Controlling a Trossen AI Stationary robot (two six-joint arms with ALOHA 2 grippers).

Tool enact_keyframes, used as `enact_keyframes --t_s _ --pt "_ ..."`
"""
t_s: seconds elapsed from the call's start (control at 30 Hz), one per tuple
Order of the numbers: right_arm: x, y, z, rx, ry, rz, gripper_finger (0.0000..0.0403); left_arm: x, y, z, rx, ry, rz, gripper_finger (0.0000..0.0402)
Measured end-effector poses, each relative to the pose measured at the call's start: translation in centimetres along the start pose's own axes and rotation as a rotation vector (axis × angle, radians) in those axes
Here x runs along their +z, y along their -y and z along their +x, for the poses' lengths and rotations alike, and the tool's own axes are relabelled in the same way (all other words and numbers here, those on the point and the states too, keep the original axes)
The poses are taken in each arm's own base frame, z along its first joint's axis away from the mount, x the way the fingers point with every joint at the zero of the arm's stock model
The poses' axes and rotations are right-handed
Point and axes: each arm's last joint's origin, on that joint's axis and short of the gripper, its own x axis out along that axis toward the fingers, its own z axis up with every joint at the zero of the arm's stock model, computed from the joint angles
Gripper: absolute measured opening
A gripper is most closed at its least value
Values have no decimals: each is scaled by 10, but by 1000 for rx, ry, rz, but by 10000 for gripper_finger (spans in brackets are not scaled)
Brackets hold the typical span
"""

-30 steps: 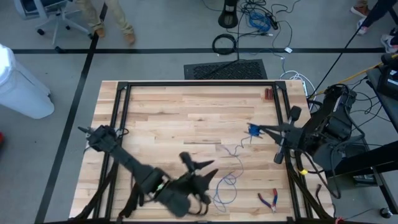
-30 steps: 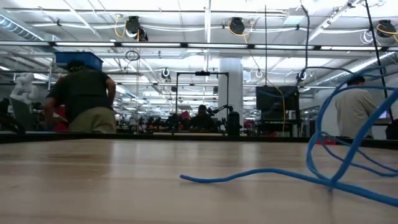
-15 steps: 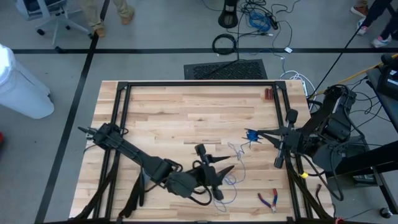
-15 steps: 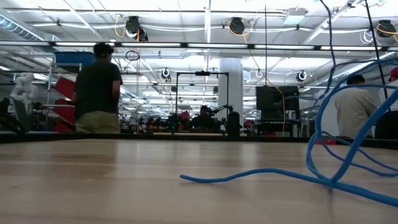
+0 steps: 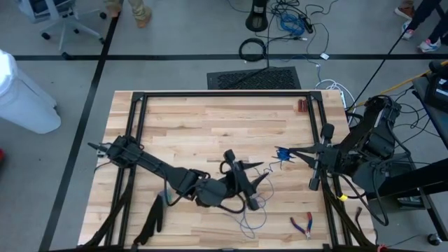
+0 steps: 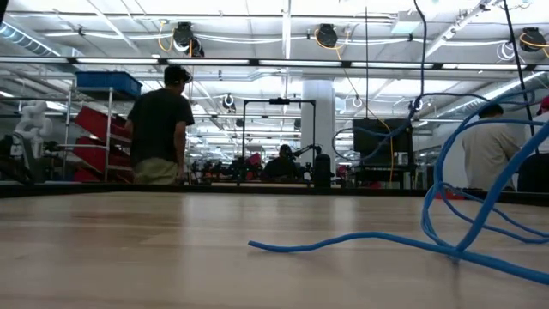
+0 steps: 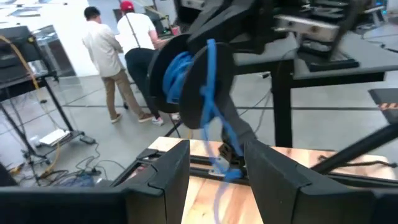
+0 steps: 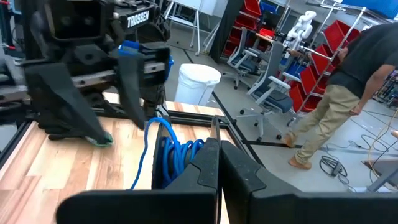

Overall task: Coil cords
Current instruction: Coil the blue wire onto the black spool

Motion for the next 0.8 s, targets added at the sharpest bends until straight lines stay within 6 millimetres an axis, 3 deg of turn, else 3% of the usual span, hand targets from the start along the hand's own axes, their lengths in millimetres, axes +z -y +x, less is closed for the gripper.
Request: enact_keyframes --t_s 0.23,0.67,0.8 --pt "0 0 0 0 1 4 0 -1 -3 8 -126 12 -51 160" --pt "1 -2 0 28 3 -3 0 -3 -15 21 -89 5 -53 158" --pt "1 -4 1 27 1 -10 0 -3 -17 23 -81 4 -53 134"
